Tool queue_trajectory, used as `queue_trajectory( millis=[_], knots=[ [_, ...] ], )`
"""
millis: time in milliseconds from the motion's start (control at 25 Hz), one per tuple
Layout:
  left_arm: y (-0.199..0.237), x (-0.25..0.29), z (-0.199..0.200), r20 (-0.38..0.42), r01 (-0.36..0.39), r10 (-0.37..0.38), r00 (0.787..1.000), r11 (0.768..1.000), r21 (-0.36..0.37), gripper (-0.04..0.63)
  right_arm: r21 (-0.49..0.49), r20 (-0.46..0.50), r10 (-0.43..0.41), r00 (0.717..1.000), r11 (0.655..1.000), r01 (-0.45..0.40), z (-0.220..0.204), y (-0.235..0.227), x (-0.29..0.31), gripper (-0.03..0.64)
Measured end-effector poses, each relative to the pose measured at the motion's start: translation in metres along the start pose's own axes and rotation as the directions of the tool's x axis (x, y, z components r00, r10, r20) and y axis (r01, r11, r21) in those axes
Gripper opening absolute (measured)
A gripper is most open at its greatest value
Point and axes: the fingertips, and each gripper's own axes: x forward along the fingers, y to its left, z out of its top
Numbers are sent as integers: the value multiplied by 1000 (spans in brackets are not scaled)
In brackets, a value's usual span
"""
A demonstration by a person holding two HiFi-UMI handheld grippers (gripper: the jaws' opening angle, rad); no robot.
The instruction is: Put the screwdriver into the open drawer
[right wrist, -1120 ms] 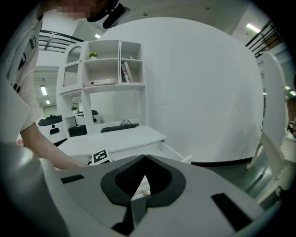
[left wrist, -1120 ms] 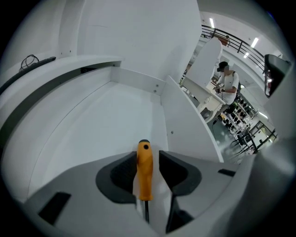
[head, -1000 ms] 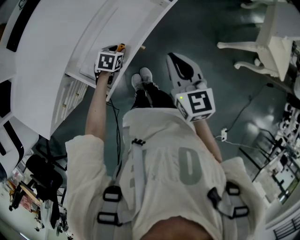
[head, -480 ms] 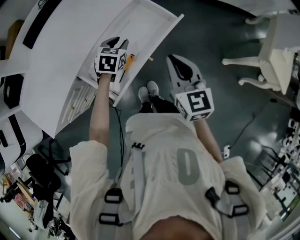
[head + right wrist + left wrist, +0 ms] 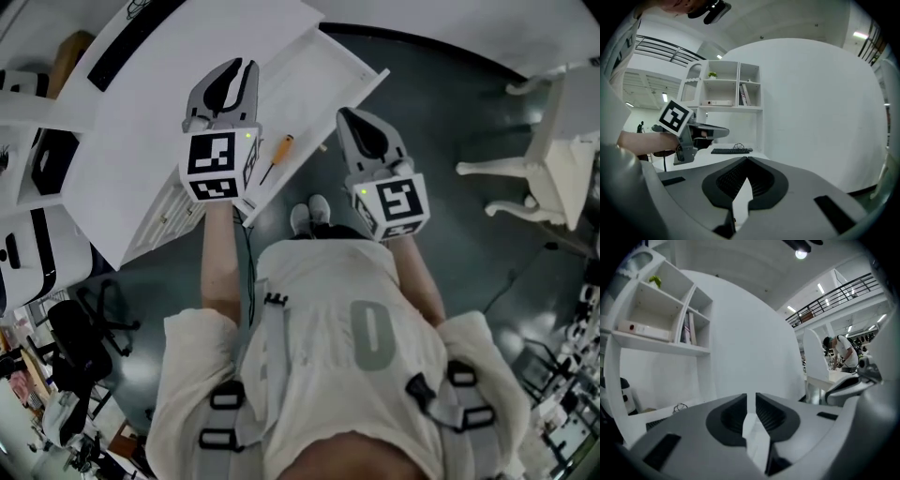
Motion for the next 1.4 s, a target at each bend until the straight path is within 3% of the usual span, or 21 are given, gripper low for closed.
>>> queue_trajectory(
  millis=[120, 240, 480, 760, 1400],
  knots=[
    [3, -36, 31, 100, -86, 86, 991, 996, -2, 32, -41, 31, 14, 999, 999, -12, 6, 1, 5, 5],
    [8, -64, 44, 152, -157, 166, 974, 985, -70, 6, -47, 55, 33, 998, 998, -30, 14, 5, 10, 5],
    [22, -115, 46, 222, -291, 323, 920, 942, -165, 5, -52, 88, 69, 994, 997, -64, 27, 18, 18, 5],
    [23, -141, 46, 293, -334, 363, 885, 931, -144, 5, -47, 100, 68, 993, 997, -64, 26, 25, 23, 5],
    [32, -140, 38, 274, -360, 394, 877, 918, -170, 5, -60, 98, 57, 994, 997, -51, 29, 20, 20, 5]
  ],
)
